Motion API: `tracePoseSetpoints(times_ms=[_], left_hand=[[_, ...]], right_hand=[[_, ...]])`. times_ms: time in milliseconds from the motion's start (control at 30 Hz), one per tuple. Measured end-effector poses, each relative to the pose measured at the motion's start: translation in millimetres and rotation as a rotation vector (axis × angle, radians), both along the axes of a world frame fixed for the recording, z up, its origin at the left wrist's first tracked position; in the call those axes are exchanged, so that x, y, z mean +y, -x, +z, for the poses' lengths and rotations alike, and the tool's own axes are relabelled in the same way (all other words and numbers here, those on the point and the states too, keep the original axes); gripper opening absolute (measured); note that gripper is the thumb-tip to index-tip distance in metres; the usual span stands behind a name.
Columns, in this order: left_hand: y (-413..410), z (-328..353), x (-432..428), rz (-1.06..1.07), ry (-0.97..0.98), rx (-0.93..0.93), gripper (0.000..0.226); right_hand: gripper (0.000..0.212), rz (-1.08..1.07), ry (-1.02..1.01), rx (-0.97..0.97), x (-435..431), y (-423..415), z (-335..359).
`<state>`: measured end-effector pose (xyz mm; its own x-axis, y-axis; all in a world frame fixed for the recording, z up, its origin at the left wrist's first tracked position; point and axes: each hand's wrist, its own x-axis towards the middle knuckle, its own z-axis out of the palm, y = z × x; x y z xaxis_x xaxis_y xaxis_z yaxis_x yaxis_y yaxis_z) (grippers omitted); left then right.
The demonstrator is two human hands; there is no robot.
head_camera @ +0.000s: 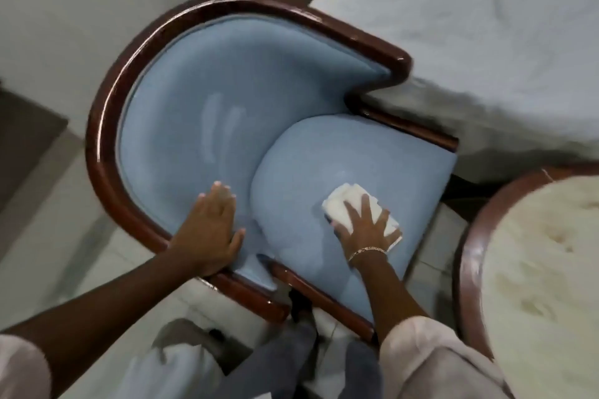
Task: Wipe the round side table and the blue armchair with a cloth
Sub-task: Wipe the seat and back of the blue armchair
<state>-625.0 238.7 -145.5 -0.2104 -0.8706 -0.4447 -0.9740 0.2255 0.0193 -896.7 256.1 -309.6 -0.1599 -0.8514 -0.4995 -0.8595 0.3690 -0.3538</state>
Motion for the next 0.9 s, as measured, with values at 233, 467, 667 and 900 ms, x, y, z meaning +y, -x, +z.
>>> tracePoseSetpoints(times_ms=[233,467,667,900], left_hand=[[2.1,4.7,26.1,0.086,0.148,-0.083,0.077],[-0.5,-10.9,27.2,0.142,0.273,-0.109,0.08],[-0.7,-10.4,32.9,0.262,0.235,-0.103,0.08],[0.7,-13.4,25.7,0.262,0.356,-0.078,0.08]], right_hand=[[0.072,0.383,-0.044,0.15,28.8,7.8,-14.5],[0.076,0.137,0.092,0.129,-101.6,-49.0,-44.1],[0.072,0.75,0.309,0.154,10.2,1.2,-49.4],[0.078,0.181,0.177,0.222,-141.1,-27.4,-39.1]])
